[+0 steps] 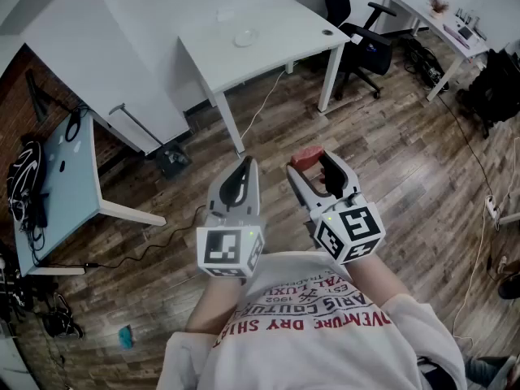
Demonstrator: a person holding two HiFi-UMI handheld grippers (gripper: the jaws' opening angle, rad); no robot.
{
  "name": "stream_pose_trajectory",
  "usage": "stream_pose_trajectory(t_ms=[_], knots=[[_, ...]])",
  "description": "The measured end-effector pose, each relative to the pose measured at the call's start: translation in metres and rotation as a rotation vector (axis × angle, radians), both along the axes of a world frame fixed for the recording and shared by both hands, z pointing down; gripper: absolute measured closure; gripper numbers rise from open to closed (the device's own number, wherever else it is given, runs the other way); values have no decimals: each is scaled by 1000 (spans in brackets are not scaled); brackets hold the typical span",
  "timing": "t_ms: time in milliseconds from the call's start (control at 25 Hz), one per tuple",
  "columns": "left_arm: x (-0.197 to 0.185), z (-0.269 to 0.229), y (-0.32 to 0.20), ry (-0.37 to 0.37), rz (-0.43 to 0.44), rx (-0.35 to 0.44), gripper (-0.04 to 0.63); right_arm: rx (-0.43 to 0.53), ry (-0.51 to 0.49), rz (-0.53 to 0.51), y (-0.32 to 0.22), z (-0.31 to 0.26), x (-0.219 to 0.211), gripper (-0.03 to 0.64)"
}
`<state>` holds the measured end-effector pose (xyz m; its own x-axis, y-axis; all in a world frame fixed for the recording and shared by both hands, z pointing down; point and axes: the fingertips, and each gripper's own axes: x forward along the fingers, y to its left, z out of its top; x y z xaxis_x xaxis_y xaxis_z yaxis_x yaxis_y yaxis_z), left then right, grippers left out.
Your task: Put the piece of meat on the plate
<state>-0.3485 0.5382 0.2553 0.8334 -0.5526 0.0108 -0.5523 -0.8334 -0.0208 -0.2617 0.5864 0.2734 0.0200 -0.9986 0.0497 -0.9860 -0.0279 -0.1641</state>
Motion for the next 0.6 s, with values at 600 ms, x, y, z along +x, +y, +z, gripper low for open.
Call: stream_pose_trajectory(t_ms=[600], knots=[[18,4,10,-17,65,-16,591,-32,-27,44,14,5,16,331]])
